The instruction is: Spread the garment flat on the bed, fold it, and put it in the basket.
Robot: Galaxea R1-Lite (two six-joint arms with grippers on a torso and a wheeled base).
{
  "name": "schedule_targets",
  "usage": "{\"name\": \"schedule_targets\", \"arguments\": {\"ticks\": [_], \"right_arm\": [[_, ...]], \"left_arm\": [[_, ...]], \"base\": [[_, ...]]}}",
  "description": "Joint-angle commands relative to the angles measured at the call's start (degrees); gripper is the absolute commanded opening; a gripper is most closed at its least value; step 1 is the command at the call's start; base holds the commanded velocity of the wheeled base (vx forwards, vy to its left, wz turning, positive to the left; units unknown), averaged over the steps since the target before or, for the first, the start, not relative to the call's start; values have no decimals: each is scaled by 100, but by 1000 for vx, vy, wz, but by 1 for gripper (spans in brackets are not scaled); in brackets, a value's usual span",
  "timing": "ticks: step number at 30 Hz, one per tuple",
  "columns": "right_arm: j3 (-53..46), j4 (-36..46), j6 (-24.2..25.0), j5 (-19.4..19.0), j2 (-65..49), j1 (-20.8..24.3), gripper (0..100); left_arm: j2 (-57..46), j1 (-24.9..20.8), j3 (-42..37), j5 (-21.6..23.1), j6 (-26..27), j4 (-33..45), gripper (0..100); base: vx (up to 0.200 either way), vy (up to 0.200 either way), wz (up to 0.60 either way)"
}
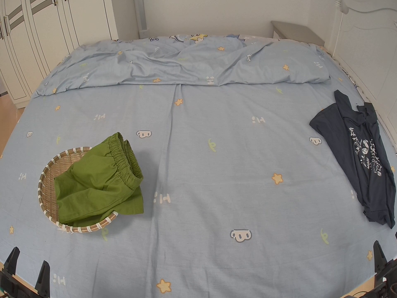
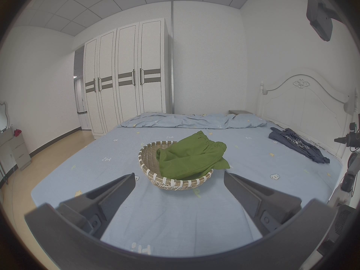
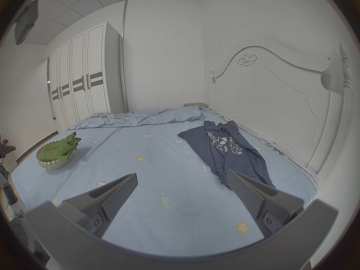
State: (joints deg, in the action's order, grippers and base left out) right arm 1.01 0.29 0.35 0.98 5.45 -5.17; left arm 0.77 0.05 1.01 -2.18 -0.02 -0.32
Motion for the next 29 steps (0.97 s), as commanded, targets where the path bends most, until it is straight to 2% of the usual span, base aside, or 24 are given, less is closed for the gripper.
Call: {"name": "schedule_targets", "arguments": {"ticks": [1,12,17,29], "right_arm": [[-92,-3,-9,-1,26,-2,100],[-92,6,-18,-10,26,25,100],[-92,-3,53,17,-519,526,100],[-92,-3,0,-1,-448,499,100]], "left_arm": [[-77,4,-101,-2,-6,-3,100],[-77,4,-101,-2,-6,-3,100],[-77,4,-101,-2,2,-3,100],[-77,4,-101,-2,-6,-3,100]], "base": [[0,0,0],[0,0,0],[0,0,0],[0,0,0]]}}
